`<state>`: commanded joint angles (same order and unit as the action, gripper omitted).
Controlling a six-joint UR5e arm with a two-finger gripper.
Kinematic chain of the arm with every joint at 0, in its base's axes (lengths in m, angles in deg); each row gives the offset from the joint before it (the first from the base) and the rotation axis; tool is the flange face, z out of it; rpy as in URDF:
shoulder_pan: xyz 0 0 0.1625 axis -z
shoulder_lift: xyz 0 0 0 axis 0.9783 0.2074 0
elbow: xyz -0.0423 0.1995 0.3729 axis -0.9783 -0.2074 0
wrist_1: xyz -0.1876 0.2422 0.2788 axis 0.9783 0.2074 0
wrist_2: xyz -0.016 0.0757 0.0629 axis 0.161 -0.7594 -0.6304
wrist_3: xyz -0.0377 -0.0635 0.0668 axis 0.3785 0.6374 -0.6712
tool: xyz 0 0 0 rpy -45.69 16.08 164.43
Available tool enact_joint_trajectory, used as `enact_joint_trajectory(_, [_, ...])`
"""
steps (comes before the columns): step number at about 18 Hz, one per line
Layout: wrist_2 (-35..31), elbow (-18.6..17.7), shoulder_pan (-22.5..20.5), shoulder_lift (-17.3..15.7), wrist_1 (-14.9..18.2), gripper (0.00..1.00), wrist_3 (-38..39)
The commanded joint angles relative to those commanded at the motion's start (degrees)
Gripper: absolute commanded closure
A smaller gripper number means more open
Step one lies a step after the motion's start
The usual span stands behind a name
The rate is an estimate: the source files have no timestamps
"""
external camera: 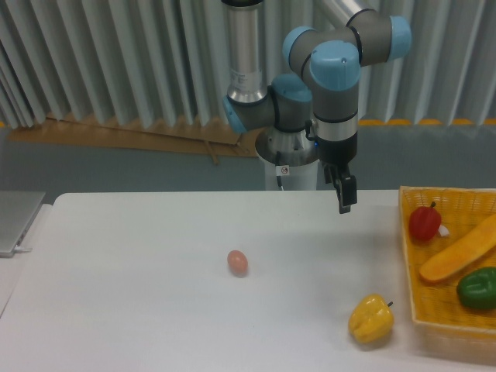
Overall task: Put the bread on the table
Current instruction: 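Move the gripper over the yellow basket above the orange loaf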
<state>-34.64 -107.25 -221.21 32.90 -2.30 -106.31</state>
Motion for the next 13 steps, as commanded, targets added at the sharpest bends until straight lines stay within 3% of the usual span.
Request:
enact_joint_trajectory(8, [-1.7,0.1,-0.3,0.3,-0.2,0.0,-0.1])
enact_joint_trajectory(13, [-1.5,-0.7,-5.2,0.4,0.0,0.0,-0.1])
